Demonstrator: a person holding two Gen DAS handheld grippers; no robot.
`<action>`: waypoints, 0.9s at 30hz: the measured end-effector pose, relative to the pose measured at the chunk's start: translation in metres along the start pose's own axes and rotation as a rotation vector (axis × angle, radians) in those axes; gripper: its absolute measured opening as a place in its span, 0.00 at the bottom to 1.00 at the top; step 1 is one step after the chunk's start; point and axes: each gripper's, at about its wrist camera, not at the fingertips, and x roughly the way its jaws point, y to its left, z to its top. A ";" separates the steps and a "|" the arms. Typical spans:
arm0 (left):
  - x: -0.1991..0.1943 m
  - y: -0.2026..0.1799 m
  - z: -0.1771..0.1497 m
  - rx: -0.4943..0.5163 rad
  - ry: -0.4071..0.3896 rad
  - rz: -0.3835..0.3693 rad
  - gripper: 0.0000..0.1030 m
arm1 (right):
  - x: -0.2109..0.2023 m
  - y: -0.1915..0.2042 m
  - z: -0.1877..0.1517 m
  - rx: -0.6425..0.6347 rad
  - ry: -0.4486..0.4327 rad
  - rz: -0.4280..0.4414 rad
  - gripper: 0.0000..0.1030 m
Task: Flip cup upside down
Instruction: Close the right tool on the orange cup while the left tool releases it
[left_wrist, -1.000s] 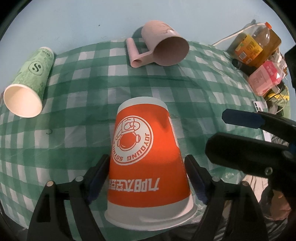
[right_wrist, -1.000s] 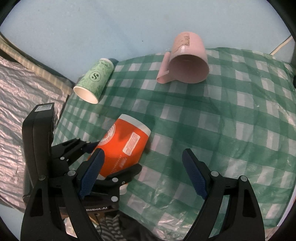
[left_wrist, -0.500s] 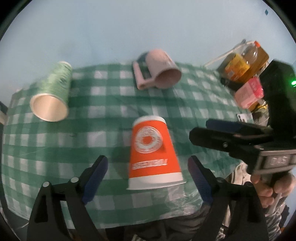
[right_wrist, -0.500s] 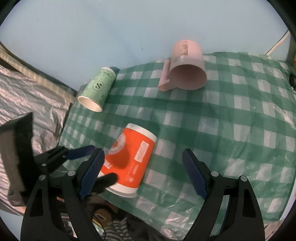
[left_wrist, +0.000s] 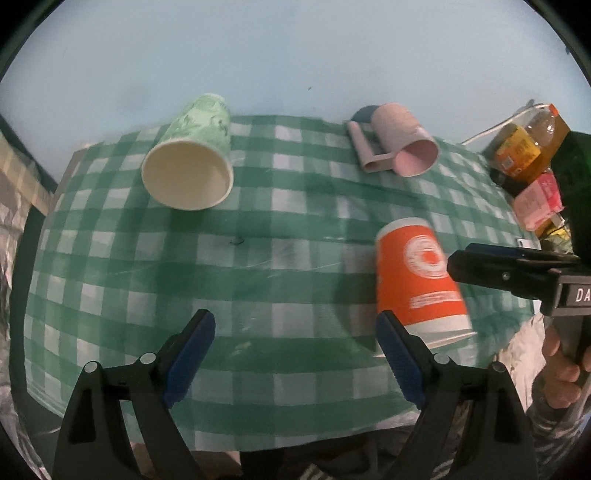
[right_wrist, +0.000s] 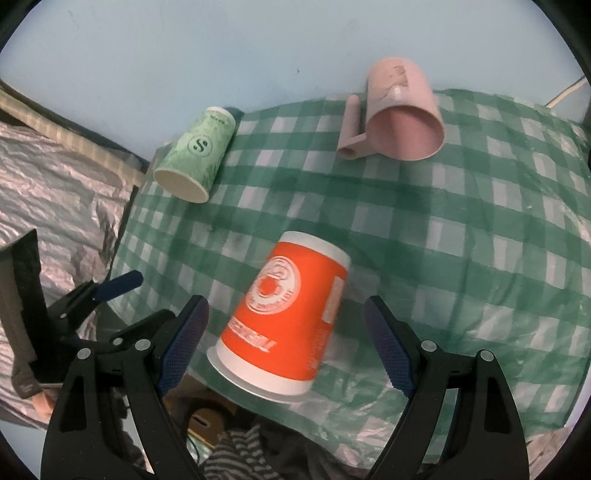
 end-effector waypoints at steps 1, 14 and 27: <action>0.005 0.003 -0.001 -0.010 0.006 -0.003 0.87 | 0.004 0.001 0.001 0.002 0.005 -0.012 0.83; 0.030 0.011 -0.005 -0.016 0.011 0.033 0.87 | 0.057 -0.005 0.018 0.072 0.165 -0.068 0.83; 0.040 0.011 -0.006 -0.009 0.012 0.023 0.87 | 0.083 -0.001 0.026 0.090 0.223 -0.106 0.82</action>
